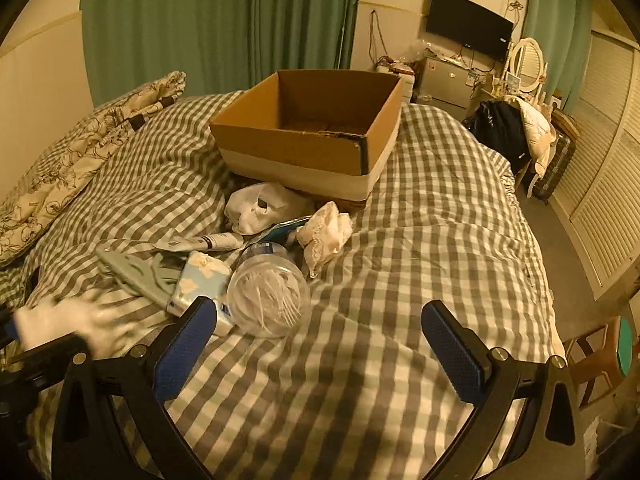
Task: Organize objects
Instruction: 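Grasp the white cup-shaped object with left tool while right tool grasps clear container, then carry both held items over the cardboard box and open both tools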
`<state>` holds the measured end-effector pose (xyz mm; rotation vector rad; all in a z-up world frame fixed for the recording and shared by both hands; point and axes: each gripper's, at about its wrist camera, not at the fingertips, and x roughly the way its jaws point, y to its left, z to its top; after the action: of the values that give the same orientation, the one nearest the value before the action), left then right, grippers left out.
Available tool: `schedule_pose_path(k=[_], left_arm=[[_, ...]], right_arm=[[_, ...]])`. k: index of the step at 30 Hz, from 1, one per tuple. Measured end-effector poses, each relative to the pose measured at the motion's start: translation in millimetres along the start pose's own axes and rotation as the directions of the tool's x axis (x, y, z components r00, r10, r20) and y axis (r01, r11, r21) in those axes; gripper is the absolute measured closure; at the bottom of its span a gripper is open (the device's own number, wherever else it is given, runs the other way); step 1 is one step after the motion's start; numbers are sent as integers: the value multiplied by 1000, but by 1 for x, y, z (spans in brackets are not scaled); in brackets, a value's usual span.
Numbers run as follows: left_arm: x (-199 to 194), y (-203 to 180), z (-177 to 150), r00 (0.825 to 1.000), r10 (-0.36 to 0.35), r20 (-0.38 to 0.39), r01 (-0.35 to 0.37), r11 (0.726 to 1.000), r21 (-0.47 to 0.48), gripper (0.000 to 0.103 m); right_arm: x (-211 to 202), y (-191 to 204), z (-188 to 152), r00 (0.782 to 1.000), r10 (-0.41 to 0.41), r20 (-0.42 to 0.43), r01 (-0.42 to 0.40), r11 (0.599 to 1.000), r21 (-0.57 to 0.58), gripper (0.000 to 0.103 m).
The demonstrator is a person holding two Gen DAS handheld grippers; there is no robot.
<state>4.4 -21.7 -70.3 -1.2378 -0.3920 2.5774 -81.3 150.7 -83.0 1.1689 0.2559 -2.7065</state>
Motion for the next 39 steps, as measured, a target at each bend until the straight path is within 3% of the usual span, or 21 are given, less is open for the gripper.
schedule_pose_path(k=[5, 9, 14, 17, 19, 31, 39], left_arm=[[-23, -1, -5, 999, 32, 42, -35, 997, 64, 55], [-27, 7, -2, 992, 97, 84, -103, 992, 70, 55], [-29, 11, 7, 976, 167, 141, -178, 981, 70, 55], [-27, 10, 10, 971, 184, 151, -197, 978, 74, 54], [-26, 7, 10, 968, 197, 157, -213, 973, 87, 54], [-33, -10, 19, 962, 191, 198, -217, 968, 124, 54], [-39, -29, 52, 953, 159, 259, -203, 967, 156, 54]], right_arm=[[24, 12, 11, 1000, 6, -27, -7, 1000, -29, 0], [53, 19, 17, 997, 21, -81, -24, 999, -33, 0], [80, 27, 17, 986, 47, -160, -53, 998, -36, 9], [86, 30, 15, 981, 59, -185, -68, 997, -44, 20], [87, 31, 13, 978, 70, -194, -81, 996, -48, 38], [16, 28, 19, 996, 80, -50, -82, 995, -48, 39], [-60, 19, 42, 992, 69, 102, -61, 995, -78, 39]])
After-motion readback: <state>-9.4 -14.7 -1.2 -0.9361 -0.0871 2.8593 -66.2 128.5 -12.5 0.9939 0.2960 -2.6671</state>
